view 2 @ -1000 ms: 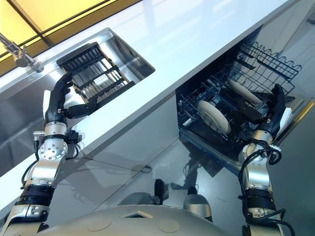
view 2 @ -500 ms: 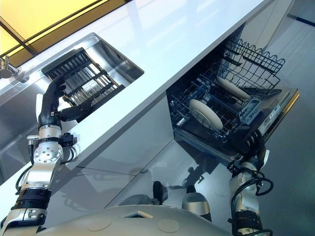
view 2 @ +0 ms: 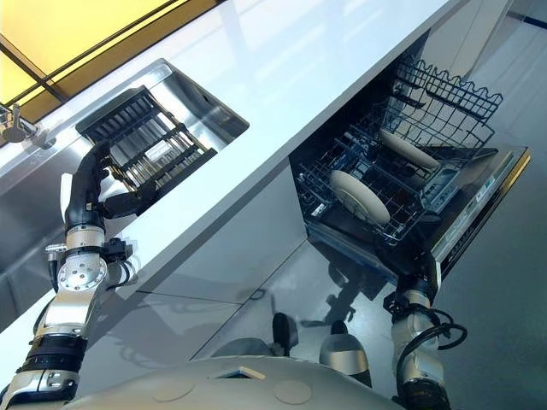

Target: Pick up plates and place into dishwasher.

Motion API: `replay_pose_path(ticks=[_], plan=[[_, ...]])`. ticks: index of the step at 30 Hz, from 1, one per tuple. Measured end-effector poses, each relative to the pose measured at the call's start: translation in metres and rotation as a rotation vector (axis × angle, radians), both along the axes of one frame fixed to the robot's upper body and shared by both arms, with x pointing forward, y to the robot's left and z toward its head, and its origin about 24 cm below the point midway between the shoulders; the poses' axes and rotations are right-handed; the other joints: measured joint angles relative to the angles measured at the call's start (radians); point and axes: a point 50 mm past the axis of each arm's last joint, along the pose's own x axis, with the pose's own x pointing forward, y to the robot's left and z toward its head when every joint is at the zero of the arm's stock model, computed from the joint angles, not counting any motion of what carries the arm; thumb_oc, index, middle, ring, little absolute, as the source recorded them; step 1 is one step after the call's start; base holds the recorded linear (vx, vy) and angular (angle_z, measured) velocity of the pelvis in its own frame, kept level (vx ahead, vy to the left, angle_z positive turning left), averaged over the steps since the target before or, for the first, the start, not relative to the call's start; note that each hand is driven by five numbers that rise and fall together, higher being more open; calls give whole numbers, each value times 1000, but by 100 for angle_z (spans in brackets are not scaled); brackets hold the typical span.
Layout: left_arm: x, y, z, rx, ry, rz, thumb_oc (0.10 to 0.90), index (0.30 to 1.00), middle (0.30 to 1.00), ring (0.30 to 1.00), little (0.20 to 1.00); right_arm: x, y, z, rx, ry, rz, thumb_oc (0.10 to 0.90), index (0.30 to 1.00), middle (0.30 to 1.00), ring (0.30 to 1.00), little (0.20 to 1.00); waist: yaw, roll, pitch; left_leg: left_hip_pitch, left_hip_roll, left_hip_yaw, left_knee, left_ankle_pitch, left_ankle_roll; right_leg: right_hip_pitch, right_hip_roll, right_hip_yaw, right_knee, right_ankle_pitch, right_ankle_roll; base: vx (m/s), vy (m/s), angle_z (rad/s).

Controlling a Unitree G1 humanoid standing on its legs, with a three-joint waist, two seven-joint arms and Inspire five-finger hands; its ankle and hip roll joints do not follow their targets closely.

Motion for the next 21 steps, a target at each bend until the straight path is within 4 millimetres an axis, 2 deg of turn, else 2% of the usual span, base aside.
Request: replay_pose_path(ticks=[3, 8, 12, 16, 18, 21], plan=[[0, 0, 0, 0, -3, 3, 800, 900, 900, 900, 900, -6, -6, 1, -36, 16, 87, 800, 900, 900, 900, 900, -1, 0, 0, -2, 0, -6, 1, 1, -1, 1, 4, -9, 0, 0, 0, 1, -2, 3], [3, -3, 1, -13, -19, 9, 800, 900, 900, 900, 900, -2, -14, 7, -149, 45, 192, 800, 900, 900, 900, 900, 5, -1, 0, -8, 0, -20, 2, 6, -2, 0, 6, -22, 0, 0, 0, 32, 40, 6], [6, -8, 1, -34, -39, 11, 800, 900, 900, 900, 900, 13, -6, 11, -193, 38, 301, 800, 900, 900, 900, 900, 22, 0, 1, -10, -1, -28, 3, 11, -3, 2, 5, -33, 0, 0, 0, 72, 92, 7], [13, -19, 2, -48, -66, -21, 800, 900, 900, 900, 900, 23, -6, 13, -201, 48, 312, 800, 900, 900, 900, 900, 66, 4, 3, -12, -3, -42, 3, 16, -3, 7, 3, -45, 0, 0, 0, 72, 107, 9], [16, -22, 3, -52, -73, -29, 800, 900, 900, 900, 900, 35, -3, 16, -210, 51, 341, 800, 900, 900, 900, 900, 74, 4, 7, -11, -3, -50, 3, 19, -4, 12, 3, -53, 0, 0, 0, 62, 78, 12], [29, -31, 5, -63, -83, -59, 800, 900, 900, 900, 900, 63, 5, 20, -190, 53, 333, 800, 900, 900, 900, 900, 112, 6, 9, -12, -5, -68, 3, 26, -8, 18, 6, -72, 0, 0, 0, 63, 56, 17]])
